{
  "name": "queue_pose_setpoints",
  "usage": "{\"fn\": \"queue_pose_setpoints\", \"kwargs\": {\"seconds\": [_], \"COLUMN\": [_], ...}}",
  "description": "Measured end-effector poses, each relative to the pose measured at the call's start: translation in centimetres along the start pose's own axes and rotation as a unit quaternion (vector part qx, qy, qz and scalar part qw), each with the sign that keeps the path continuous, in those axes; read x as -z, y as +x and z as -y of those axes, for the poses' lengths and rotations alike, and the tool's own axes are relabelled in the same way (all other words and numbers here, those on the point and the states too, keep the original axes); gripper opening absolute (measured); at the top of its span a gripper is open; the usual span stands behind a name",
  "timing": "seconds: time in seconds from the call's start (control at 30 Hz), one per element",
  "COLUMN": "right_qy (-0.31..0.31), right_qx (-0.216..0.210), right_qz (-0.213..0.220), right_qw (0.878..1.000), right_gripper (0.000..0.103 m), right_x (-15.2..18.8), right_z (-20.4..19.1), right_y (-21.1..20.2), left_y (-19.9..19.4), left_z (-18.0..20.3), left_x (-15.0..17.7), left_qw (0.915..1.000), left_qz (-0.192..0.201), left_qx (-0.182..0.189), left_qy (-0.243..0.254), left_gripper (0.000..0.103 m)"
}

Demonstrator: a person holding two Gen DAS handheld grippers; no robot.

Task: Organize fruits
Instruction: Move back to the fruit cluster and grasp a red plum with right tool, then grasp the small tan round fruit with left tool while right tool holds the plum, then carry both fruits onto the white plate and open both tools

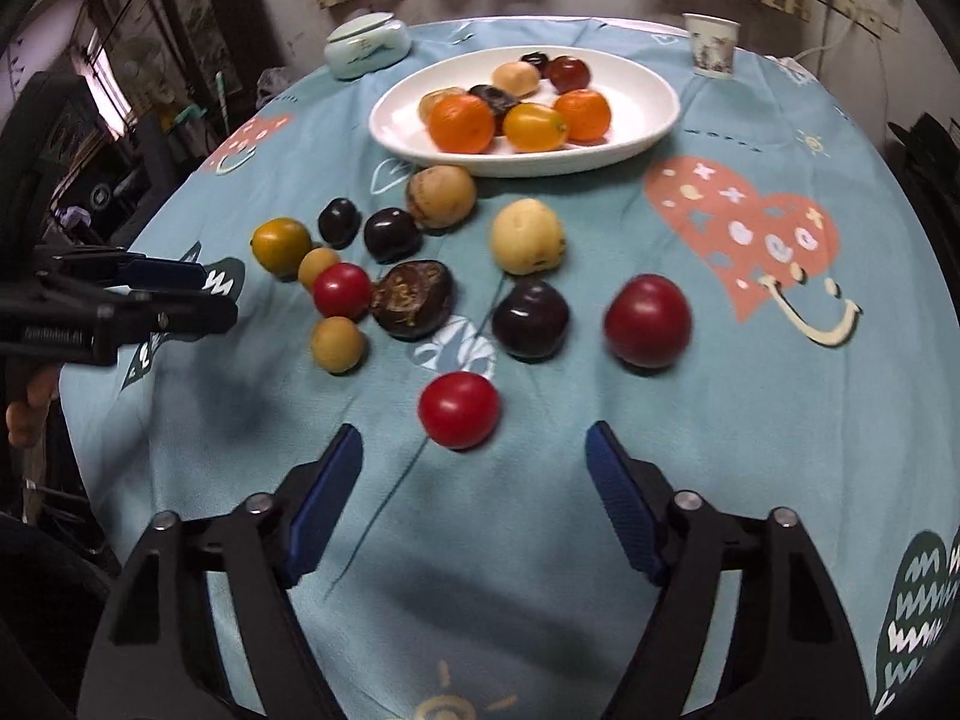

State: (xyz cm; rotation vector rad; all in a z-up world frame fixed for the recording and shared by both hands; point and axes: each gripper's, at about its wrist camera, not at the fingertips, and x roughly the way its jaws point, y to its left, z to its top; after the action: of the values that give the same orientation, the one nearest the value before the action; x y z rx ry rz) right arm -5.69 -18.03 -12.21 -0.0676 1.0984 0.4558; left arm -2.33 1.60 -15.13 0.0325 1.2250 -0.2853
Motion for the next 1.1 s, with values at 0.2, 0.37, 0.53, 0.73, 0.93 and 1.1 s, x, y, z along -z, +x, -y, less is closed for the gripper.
{"fn": "queue_pose_setpoints", "kwargs": {"seconds": [0.2,0.37,0.53,0.73,0.93,1.1], "right_qy": [-0.013,-0.023,-0.002,0.001,-0.008,-0.013], "right_qx": [0.007,-0.011,-0.019,-0.026,-0.036,-0.044], "right_qz": [-0.029,-0.031,-0.024,-0.023,-0.027,-0.030], "right_qw": [0.999,0.999,1.000,0.999,0.999,0.998], "right_gripper": [0.048,0.032,0.032,0.032,0.032,0.032], "right_x": [-1.0,-0.8,-0.1,0.5,0.9,1.3], "right_z": [-0.2,-0.2,1.2,2.3,2.8,2.8], "right_y": [2.4,2.1,0.6,-0.5,-0.7,-0.7], "left_y": [-0.2,0.5,2.2,4.5,4.8,4.1], "left_z": [0.7,1.9,3.7,4.2,4.4,5.0], "left_x": [0.5,0.2,-0.9,-1.7,-1.8,-1.1], "left_qw": [1.0000,0.9999,0.9998,0.9982,0.9970,0.9984], "left_qz": [-0.004,-0.007,-0.012,-0.027,-0.012,-0.010], "left_qx": [0.005,0.009,0.014,0.009,0.005,-0.002], "left_qy": [-0.001,-0.004,-0.012,-0.053,-0.077,-0.056], "left_gripper": [0.072,0.072,0.071,0.049,0.029,0.029]}}
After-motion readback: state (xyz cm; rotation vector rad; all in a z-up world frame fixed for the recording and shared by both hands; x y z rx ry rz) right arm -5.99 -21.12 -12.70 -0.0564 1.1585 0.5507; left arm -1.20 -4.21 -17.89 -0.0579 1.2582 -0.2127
